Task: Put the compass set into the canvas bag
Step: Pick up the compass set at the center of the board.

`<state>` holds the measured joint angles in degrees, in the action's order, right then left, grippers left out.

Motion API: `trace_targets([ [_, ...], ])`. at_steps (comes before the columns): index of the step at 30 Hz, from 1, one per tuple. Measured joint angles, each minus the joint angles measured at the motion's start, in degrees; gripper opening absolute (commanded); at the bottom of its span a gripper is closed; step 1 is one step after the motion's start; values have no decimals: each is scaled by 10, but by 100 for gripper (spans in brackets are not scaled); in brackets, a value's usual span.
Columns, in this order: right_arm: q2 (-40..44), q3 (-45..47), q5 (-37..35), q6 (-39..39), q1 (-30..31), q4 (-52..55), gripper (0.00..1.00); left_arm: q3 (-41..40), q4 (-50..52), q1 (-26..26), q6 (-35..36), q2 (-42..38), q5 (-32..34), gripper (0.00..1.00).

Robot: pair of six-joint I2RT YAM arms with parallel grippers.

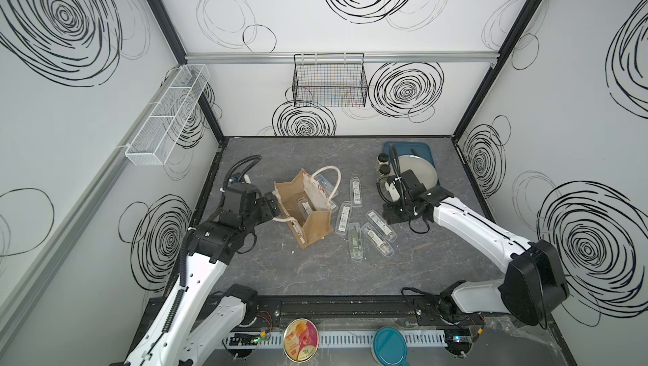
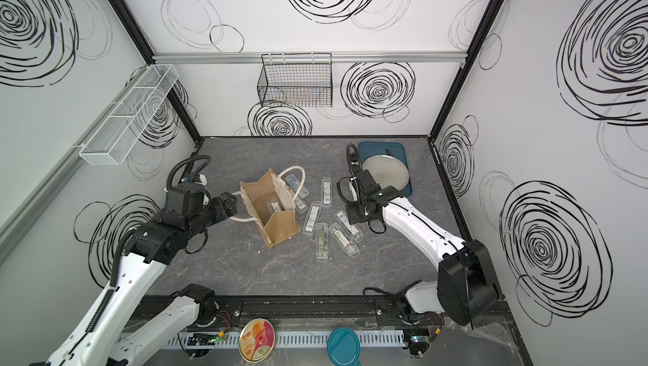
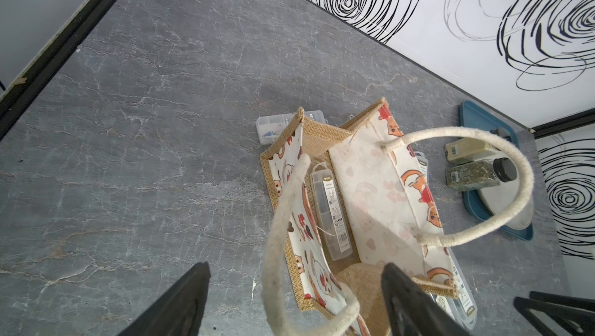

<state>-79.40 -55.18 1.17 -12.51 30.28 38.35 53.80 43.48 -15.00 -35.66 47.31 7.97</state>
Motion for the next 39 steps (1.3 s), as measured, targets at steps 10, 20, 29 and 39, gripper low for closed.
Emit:
trace_targets([
  [10,-126,3,27,-5,-9,-22,58,5,-4,-35,-20,6,24,87],
  [20,-172,3,33,-3,-10,-47,60,10,2,-59,-41,7,49,87],
  [29,-187,-12,17,-9,-10,-50,55,23,0,-59,-35,28,58,88],
  [39,-182,-10,9,-31,-7,-53,41,23,-10,-48,-10,36,50,88],
])
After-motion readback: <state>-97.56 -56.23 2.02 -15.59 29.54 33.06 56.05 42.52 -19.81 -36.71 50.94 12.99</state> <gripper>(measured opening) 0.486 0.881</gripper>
